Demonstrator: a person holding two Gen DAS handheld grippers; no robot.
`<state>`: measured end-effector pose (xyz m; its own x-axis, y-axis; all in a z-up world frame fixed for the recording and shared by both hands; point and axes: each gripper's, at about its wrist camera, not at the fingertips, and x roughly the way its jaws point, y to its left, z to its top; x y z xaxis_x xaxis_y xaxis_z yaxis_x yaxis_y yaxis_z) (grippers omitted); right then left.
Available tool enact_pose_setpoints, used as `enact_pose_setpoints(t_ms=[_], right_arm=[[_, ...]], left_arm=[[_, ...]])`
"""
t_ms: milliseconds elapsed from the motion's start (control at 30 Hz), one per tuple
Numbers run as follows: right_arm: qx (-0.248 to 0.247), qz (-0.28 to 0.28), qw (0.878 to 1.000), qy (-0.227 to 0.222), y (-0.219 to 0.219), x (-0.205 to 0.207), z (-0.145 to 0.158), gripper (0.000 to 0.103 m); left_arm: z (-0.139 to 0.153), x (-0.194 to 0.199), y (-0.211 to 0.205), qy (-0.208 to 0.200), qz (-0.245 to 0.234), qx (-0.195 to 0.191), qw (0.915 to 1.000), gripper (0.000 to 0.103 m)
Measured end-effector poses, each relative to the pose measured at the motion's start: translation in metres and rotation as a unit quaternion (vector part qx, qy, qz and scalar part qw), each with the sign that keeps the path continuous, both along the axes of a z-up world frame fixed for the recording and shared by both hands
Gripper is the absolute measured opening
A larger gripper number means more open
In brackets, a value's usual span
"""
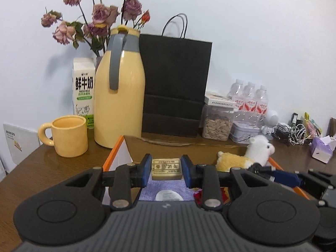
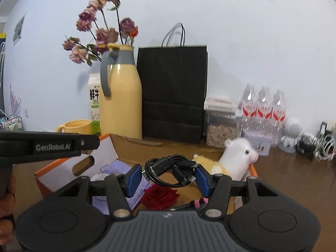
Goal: Organize objects
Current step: 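Carry the block and cable into the cardboard box and open both tools, then withdraw both tools from the box back toward the table items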
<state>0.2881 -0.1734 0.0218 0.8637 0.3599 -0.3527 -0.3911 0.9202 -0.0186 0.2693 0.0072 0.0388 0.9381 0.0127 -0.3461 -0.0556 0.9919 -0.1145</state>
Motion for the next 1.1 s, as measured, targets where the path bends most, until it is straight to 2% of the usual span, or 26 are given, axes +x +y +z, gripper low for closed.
enact_pose_setpoints(t_ms=[133,400,500,533,567,600,633,667,700,867,1100], right_arm=[[0.001,0.0,1.0,0.023,-0.003,0.008,-0.011,0.054],[0.001,0.0,0.999,0.033,-0.004,0.009,-0.014,0.054],[-0.002,-0.006,1.0,0.029,-0.005,0.007,-0.013,0.056],[-0.003,-0.011,1.0,0.026,-0.006,0.006,-0.012,0.062],[-0.004,-0.017,1.0,0.023,-0.007,0.005,-0.012,0.077],[-0.003,-0.023,1.0,0.019,-0.008,0.004,-0.011,0.087],[-0.002,-0.031,0.999,0.013,-0.01,0.003,-0.011,0.101],[-0.001,-0.037,0.999,0.01,-0.011,0.003,-0.011,0.103],[0.002,-0.04,0.999,0.009,-0.013,0.003,-0.01,0.103],[0.007,-0.046,0.999,0.018,-0.016,0.007,-0.011,0.103],[0.006,-0.045,0.999,0.017,-0.015,0.007,-0.012,0.103]], left_arm=[[-0.01,0.008,0.006,0.015,-0.004,-0.003,0.9999,0.031],[-0.014,0.007,0.005,0.015,-0.019,0.0,0.9997,0.032],[-0.014,0.003,0.004,0.002,-0.02,0.002,0.9998,0.032],[-0.013,0.001,0.003,-0.001,-0.021,0.003,0.9998,0.033],[-0.013,0.001,0.003,-0.003,-0.019,0.004,0.9998,0.042],[-0.013,0.0,0.003,-0.006,-0.019,0.003,0.9998,0.051],[-0.013,-0.001,0.003,-0.011,-0.017,0.002,0.9998,0.073],[-0.012,-0.002,0.002,-0.017,-0.013,0.002,0.9998,0.095],[-0.012,-0.003,0.002,-0.023,-0.004,0.005,0.9997,0.103],[-0.011,-0.001,0.004,-0.022,0.016,0.0,0.9996,0.103],[-0.012,-0.001,0.006,-0.019,0.017,-0.002,0.9997,0.103]])
